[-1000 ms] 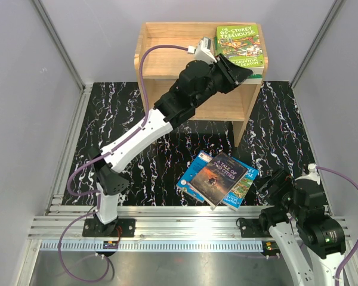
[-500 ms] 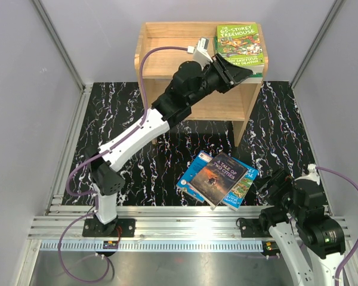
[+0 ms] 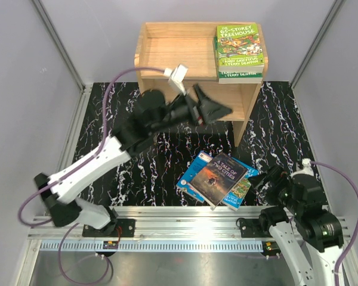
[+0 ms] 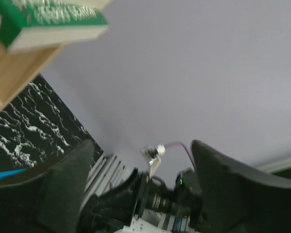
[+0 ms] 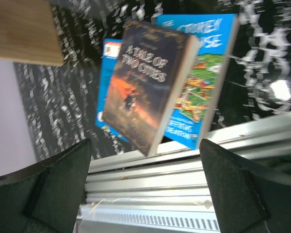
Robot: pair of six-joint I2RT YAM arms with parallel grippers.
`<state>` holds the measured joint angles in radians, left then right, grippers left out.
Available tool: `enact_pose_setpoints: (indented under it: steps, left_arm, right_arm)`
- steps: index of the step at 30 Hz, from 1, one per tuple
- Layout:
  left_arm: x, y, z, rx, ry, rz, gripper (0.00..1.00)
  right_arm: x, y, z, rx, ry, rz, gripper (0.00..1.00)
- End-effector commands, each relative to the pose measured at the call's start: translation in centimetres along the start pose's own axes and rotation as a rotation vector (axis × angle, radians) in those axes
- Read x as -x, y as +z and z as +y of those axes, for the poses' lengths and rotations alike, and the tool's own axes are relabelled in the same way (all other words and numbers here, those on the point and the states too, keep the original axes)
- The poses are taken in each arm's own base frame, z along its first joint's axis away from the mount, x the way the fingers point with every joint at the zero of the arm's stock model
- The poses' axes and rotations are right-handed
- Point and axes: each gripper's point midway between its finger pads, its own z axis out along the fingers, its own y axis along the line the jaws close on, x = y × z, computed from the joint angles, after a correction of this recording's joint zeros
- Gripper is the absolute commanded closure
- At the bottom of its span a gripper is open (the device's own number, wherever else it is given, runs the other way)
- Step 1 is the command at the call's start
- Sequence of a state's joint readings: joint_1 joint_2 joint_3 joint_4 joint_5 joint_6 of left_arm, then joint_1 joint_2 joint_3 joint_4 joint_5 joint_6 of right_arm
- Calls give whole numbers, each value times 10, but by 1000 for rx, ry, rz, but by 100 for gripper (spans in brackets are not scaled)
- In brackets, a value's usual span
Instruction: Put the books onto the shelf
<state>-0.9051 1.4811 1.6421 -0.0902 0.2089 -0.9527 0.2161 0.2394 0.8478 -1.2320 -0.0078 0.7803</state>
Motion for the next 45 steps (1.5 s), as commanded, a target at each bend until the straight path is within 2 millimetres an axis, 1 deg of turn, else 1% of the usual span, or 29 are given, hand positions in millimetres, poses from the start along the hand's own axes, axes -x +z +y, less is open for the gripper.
enact_pose_setpoints:
  steps: [1,2,3,4,5,6,8,9,10,12,13,14,15,16,17,19,20,22,23,24,27,30,33,34,36,41,44,45]
  left_arm:
    - [-64,-37,60,96,20,163,2]
    - [-74,-43,71,115,19,182,1]
    - [-96,-55,96,164,11,229,1]
    - [-105,-60,106,181,29,258,1]
    - [-116,-67,122,229,35,292,1]
    - [-127,-71,140,269,67,322,1]
    - [-138,-77,165,334,88,361,1]
    - [-143,-79,174,342,108,387,1]
    - [-149,-79,196,384,95,414,1]
    - [-157,-79,213,386,91,458,1]
    - [-161,-78,233,413,78,478,1]
    - [-164,-76,243,426,75,494,1]
    - [-167,-76,249,416,84,522,1]
    - [-172,-71,263,432,76,548,1]
    - [-174,-70,270,437,74,568,1]
    - [-177,-65,280,426,79,601,1]
    - [-182,-60,288,428,72,623,1]
    - [-186,-55,295,413,71,653,1]
    - [-192,-53,305,419,57,675,1]
    - [-191,-47,302,396,58,682,1]
    - [-198,-38,306,365,37,712,1]
    - [-204,-34,308,335,18,727,1]
    - [-214,-36,312,322,-7,757,1]
    - [-219,-38,317,331,-17,771,1]
    - [-227,-43,321,333,-33,792,1]
    - [-253,-60,334,359,-68,851,1]
    - [-273,-69,336,364,-99,899,1]
    - [-281,-71,330,348,-117,917,1]
  right_arm:
    - [-4,15,46,169,6,111,0]
    - [-8,25,52,173,22,167,0]
    - [-13,31,59,192,37,209,0]
    - [-20,35,66,220,55,266,0]
    - [-23,48,68,210,85,299,0]
    - [-25,53,69,207,95,315,0]
    - [-26,68,62,153,117,329,0]
    - [-25,72,59,133,117,322,0]
    - [-23,78,56,111,115,309,0]
    - [-24,87,52,76,130,319,0]
    - [-25,93,47,49,145,319,0]
    - [-28,99,44,20,159,339,2]
    - [-30,103,40,-2,169,348,2]
    - [-35,107,34,-33,182,365,2]
    - [-40,113,28,-73,190,390,2]
    - [-46,118,18,-131,188,416,3]
    - [-49,122,11,-171,189,437,3]
    - [-54,128,2,-219,184,456,3]
    - [-55,130,0,-230,184,459,3]
    - [-57,132,-3,-243,186,463,3]
    - [-62,142,-11,-279,193,483,3]
    - [-71,151,-20,-316,188,515,3]
    - [-79,160,-28,-341,184,546,3]
    - [-80,164,-29,-335,185,544,3]
    - [-86,169,-32,-348,191,567,3]
    - [-91,183,-35,-348,192,585,3]
    - [-92,190,-32,-322,197,583,4]
    - [-91,193,-31,-307,200,578,5]
